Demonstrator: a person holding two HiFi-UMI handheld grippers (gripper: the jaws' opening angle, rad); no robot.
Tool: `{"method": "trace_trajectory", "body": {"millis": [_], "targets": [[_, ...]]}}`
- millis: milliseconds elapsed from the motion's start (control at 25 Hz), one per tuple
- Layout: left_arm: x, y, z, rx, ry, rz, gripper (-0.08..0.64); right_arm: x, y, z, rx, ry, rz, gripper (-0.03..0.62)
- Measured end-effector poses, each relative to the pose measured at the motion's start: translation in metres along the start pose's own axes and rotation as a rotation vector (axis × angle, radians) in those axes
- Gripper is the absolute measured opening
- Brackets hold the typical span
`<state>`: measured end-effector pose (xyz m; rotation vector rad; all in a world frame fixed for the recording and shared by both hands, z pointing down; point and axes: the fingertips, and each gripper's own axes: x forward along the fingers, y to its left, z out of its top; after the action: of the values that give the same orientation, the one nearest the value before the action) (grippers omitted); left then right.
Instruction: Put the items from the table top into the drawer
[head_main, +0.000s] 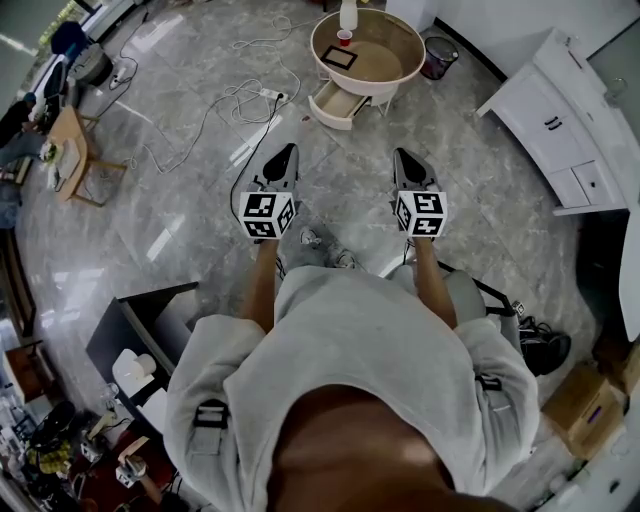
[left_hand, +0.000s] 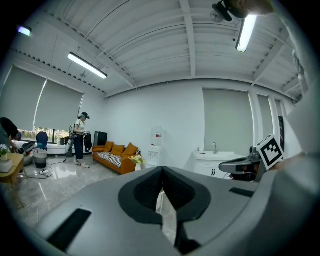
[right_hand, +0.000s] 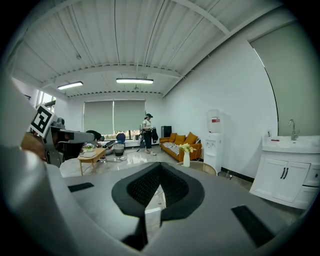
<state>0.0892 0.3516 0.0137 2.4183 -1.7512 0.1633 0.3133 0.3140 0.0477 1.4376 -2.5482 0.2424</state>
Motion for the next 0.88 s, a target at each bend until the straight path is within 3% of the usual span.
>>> {"method": "trace_trajectory", "body": {"millis": [480, 880], "targets": [[0.054, 0.032, -0.002, -0.012, 0.013, 0.01, 0.015, 0.061, -0.019, 0.001, 0.02, 0.019, 0.004, 0.023], [0.159, 0.102, 0.002, -0.037, 0.041, -0.041, 0.015, 0.174, -0.045, 0.02, 0.034, 0.044, -0.036, 0.023]]}}
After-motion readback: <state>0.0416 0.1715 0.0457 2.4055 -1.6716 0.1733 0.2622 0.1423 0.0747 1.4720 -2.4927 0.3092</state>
